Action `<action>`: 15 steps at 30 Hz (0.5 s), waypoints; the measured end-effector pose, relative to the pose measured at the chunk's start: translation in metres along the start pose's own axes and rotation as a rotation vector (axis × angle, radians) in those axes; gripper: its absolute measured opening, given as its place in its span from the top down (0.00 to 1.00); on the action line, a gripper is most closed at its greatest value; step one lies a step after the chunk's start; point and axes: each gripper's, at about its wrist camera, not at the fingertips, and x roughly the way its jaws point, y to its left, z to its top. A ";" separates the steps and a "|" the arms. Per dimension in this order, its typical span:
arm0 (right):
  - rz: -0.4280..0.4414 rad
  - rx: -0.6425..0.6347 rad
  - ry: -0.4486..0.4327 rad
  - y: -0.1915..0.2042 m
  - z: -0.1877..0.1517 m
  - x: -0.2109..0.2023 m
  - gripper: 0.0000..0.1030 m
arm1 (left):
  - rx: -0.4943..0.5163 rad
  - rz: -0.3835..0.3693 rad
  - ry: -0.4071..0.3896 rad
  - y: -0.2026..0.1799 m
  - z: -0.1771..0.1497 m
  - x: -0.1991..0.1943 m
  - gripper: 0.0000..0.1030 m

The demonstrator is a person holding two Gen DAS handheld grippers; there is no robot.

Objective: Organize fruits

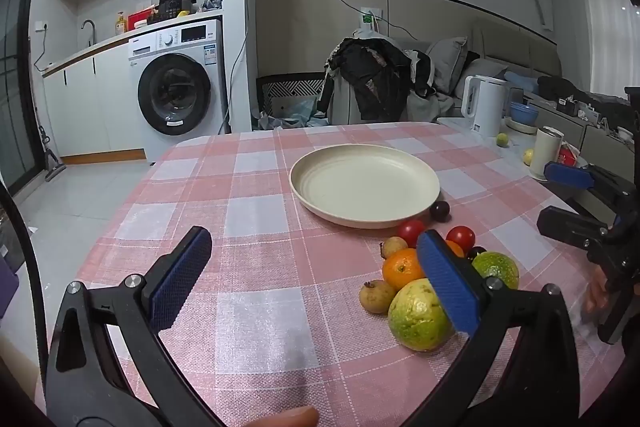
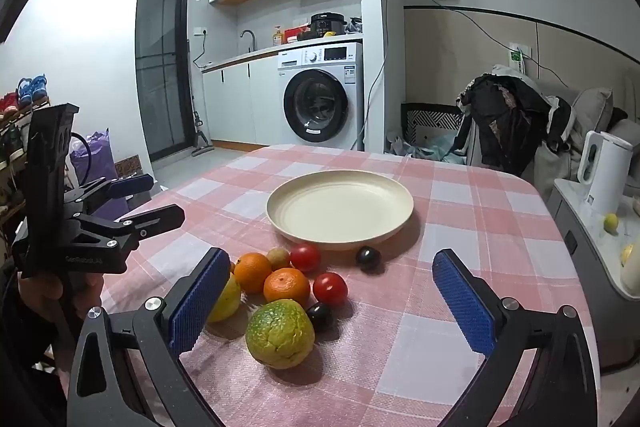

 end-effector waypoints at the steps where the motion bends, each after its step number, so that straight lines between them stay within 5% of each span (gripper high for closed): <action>1: 0.000 -0.001 -0.006 0.000 0.000 0.000 0.00 | 0.001 0.000 -0.002 0.000 0.000 0.000 0.01; 15: 0.009 -0.007 0.005 -0.002 0.000 0.003 0.00 | 0.010 -0.002 -0.010 -0.002 -0.005 0.001 0.01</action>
